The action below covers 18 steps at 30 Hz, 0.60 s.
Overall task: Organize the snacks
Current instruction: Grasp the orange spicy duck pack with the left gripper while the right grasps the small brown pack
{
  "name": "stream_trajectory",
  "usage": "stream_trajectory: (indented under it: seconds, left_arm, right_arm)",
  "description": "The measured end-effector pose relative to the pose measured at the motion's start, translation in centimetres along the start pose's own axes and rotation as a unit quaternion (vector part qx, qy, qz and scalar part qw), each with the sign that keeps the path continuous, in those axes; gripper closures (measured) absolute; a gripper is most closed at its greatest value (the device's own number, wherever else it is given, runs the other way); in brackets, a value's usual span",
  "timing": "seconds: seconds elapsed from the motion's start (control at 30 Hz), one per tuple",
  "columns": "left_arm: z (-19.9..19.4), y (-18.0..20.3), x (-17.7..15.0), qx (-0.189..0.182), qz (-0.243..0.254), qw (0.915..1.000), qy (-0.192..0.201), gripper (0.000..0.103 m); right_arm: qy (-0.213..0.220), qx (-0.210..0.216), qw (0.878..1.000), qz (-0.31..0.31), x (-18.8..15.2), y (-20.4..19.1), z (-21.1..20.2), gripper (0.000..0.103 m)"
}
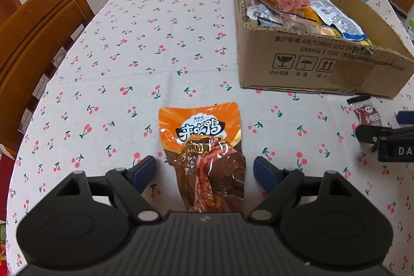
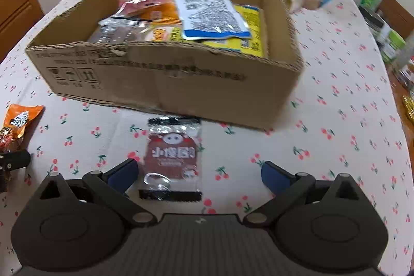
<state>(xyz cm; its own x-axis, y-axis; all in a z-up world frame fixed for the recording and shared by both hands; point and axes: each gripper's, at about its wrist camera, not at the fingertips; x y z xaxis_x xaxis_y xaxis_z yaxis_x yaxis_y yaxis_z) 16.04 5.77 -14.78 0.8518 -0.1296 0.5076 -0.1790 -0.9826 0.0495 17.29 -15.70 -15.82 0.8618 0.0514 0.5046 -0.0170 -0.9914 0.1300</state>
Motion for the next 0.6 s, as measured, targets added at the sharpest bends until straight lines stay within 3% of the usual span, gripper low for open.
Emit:
stream_trajectory:
  seconds: [0.43, 0.6]
  left_arm:
    - [0.0, 0.6, 0.0, 0.017, 0.000, 0.9998, 0.003, 0.024]
    - [-0.1, 0.3, 0.1, 0.016, -0.011, 0.9998, 0.002, 0.030]
  right_arm:
    - [0.025, 0.023, 0.999, -0.036, 0.4, -1.9, -1.1, 0.048]
    - [0.023, 0.023, 0.999, -0.038, 0.4, -2.0, -1.1, 0.049]
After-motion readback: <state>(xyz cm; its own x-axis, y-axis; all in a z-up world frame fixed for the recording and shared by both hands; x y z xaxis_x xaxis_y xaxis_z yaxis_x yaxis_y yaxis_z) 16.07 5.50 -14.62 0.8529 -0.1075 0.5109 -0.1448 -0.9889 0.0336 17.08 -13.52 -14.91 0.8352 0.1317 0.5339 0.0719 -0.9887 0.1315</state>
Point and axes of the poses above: each gripper's, at about its wrist camera, not at the fingertips, and z roughly the way its jaws point, y to its right, x to its top, and after that the axes turned 7 degrees about -x, right-handed
